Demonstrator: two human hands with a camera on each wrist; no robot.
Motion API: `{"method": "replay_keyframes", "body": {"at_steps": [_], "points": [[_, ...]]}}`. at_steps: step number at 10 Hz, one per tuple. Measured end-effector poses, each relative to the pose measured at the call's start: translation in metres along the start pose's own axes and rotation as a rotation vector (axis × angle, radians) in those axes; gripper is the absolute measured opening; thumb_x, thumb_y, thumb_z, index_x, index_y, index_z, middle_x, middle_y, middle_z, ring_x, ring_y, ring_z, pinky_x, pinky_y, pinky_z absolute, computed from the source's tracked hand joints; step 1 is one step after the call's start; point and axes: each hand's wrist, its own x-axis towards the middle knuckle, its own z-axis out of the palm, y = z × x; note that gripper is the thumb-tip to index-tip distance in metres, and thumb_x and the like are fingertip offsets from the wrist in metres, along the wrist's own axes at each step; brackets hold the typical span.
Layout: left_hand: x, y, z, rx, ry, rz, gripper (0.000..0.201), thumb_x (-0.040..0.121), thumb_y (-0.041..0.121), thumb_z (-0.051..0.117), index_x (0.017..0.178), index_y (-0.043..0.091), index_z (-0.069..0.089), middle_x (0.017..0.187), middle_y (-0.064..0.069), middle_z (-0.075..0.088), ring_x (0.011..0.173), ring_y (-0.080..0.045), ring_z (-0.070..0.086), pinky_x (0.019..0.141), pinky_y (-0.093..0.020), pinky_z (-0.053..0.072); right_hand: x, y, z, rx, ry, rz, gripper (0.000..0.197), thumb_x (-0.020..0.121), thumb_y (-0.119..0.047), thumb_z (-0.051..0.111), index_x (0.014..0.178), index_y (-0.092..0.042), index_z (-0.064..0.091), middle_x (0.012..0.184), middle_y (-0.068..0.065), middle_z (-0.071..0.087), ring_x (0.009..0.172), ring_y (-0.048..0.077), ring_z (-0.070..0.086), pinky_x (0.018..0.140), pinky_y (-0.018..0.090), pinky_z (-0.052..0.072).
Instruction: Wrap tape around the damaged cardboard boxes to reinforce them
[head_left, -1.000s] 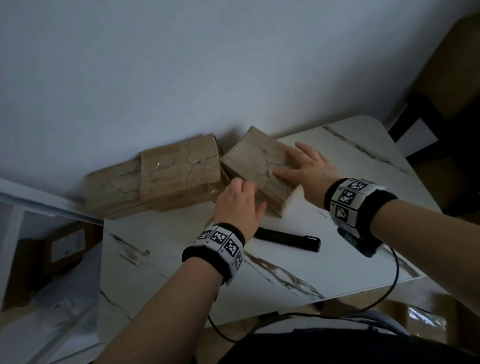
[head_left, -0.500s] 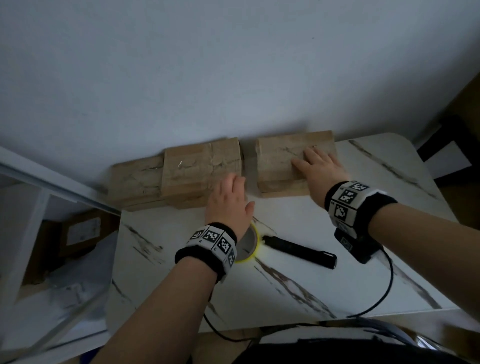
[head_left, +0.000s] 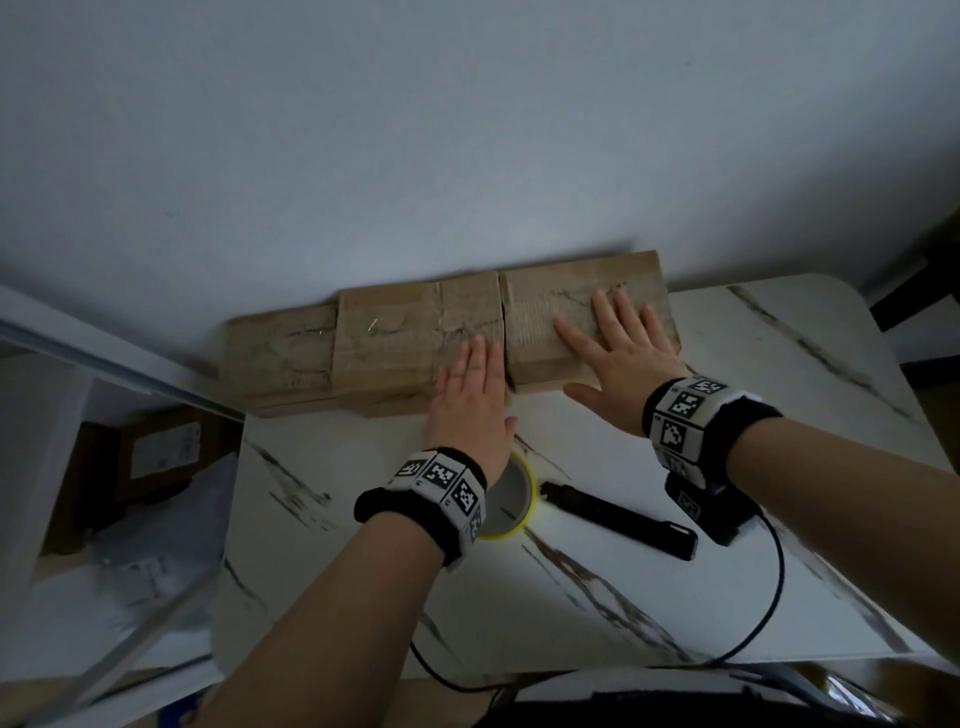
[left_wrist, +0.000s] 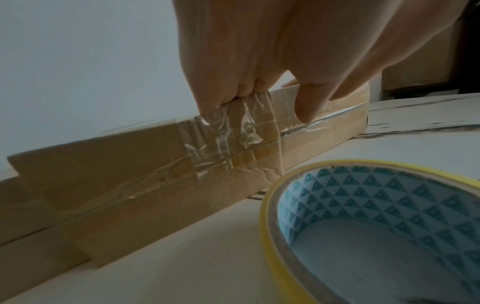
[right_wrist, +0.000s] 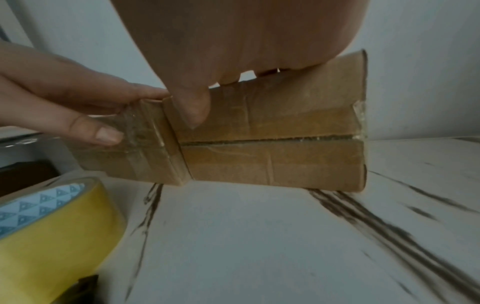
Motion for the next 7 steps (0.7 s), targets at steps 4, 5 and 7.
{"method": "replay_keyframes", "body": {"at_steps": [4, 5, 7], "points": [[0.003, -0.003, -0.004, -0.003, -0.005, 0.024, 0.075, 0.098, 0.04, 0.036, 0.15, 0.012, -0.012, 0.158, -0.006, -0.017, 0.146, -0.021, -0.012, 0.118, -0.038, -0.004, 0.0, -0.009, -0.009, 0.111, 0.028, 0.044, 0.075, 0.09, -0.055, 0.044, 0.15, -0.036, 0.002, 0.158, 0.008, -0.014, 0.145, 0.026, -0.016, 0.116, 0.044, -0.01], [0.002, -0.01, -0.009, -0.086, -0.009, 0.055, 0.073, 0.098, 0.04, 0.037, 0.151, 0.015, -0.007, 0.159, -0.003, -0.013, 0.146, -0.018, -0.01, 0.12, -0.037, 0.001, -0.008, -0.023, -0.001, -0.006, 0.028, -0.036, 0.085, 0.09, -0.058, 0.039, 0.15, -0.025, -0.011, 0.157, 0.004, -0.019, 0.144, 0.022, -0.017, 0.115, 0.043, -0.012], [0.0, -0.022, -0.026, -0.241, 0.013, 0.122, 0.067, 0.099, 0.033, 0.042, 0.152, 0.015, 0.005, 0.16, -0.001, -0.005, 0.147, -0.015, -0.002, 0.116, -0.027, 0.001, -0.007, -0.025, -0.012, 0.049, -0.041, -0.036, 0.083, 0.092, -0.056, 0.04, 0.151, -0.022, -0.008, 0.159, 0.0, -0.012, 0.146, 0.017, -0.011, 0.116, 0.039, -0.007]]}}
